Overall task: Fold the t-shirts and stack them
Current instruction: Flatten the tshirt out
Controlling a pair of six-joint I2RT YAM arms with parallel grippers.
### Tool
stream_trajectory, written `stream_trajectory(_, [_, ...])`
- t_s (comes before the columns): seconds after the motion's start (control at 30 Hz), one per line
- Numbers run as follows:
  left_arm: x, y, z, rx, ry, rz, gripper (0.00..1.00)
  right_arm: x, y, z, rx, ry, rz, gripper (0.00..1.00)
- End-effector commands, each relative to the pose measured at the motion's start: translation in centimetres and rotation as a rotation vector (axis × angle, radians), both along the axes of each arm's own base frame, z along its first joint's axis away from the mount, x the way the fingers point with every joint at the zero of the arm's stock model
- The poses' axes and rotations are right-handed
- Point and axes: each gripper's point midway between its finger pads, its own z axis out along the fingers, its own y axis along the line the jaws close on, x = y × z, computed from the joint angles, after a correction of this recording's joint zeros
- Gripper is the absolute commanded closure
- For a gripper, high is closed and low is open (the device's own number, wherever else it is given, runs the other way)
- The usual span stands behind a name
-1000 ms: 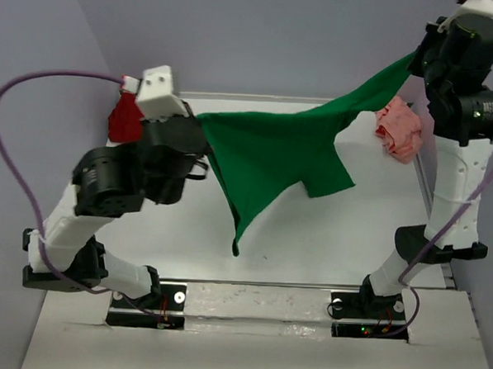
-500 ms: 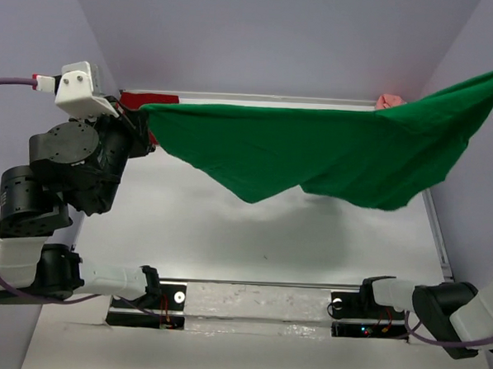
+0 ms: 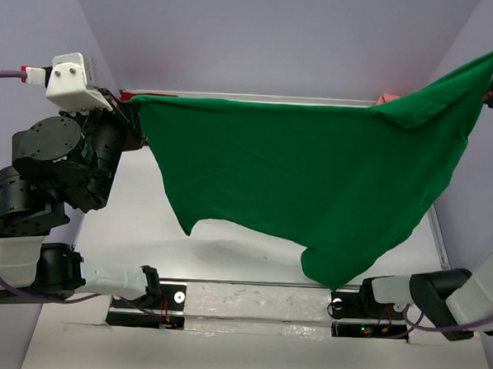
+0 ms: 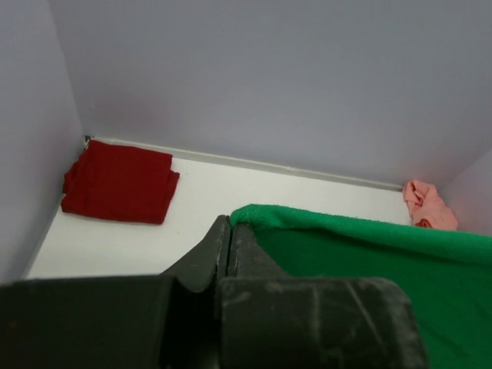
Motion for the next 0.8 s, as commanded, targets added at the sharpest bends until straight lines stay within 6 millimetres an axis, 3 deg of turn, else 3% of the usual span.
stream_trajectory(0.0, [0.4,1.2,3.0,-0.002,-0.053,0.083,1.00,3.8,0.3,0.8,-0.020,-0.006,-0.015,1.00])
stream_trajectory(0.13, [0.0,2.3,3.3,-0.030,-0.063,0.084,1.00,0.2,0.0,2.2,-0.019,-0.079,-0.007,1.00])
stream_trajectory(0.2, [-0.1,2.5,2.5,-0.014,-0.047,0.083,1.00,-0.8,-0.3,1.8,-0.020,-0.078,-0.014,1.00])
stream_trajectory(0.23, [-0.3,2.8,2.2,-0.024,-0.043,0.081,1.00,-3.1,-0.6,2.4,-0.014,-0.117,-0.014,1.00])
stream_trajectory(0.37, [-0.5,2.9,0.9,-0.049,-0.018,0.066,1.00,-5.6,-0.5,2.2,-0.002,-0.140,0.012,1.00])
stream_trajectory(0.53, [-0.8,2.7,0.1,-0.055,-0.002,0.033,1.00,-7.0,0.0,2.4,-0.004,-0.158,0.053,1.00])
stream_trajectory(0.77, [-1.2,2.8,0.5,-0.099,-0.005,-0.009,1.00,-8.2,0.9,2.5,0.027,-0.172,0.117,1.00])
